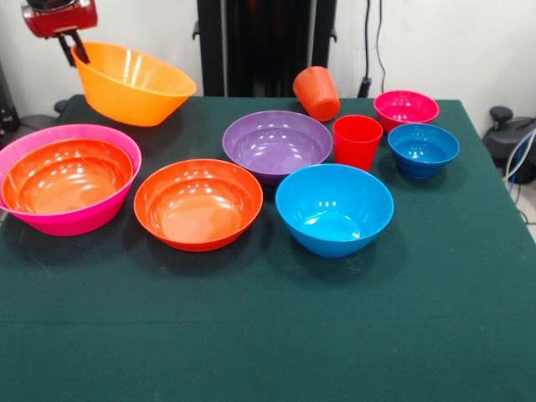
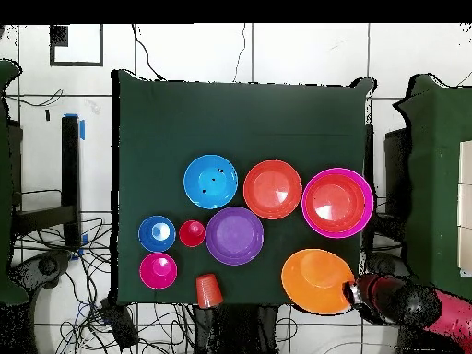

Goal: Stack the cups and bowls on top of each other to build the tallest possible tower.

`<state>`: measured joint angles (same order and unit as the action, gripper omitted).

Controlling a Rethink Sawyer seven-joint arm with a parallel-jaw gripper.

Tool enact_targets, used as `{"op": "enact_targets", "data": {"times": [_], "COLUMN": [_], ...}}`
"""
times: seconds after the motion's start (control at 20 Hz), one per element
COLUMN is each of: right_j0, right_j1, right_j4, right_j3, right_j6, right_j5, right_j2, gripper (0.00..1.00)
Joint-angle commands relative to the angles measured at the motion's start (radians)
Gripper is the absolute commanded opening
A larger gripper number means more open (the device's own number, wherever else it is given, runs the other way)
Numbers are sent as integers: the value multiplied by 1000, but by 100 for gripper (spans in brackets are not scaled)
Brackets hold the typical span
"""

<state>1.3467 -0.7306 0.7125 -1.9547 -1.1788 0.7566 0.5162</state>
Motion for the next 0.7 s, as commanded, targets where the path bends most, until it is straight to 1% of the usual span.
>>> {"op": "enact_targets", "data": {"times": [0.05, 0.2, 0.4, 0.65, 0.7], "right_j0": [-76, -86, -101, -94, -102], "right_j1": [-33, -4, 68, 83, 90], "right_j4": [25, 26, 29, 14, 10], "right_j3": [-54, -29, 23, 35, 51], "right_j6": [66, 79, 109, 158, 168], "right_j5": [61, 81, 112, 151, 169], "right_j2": [12, 14, 18, 30, 33], "gripper": [0, 0, 0, 0, 0]}}
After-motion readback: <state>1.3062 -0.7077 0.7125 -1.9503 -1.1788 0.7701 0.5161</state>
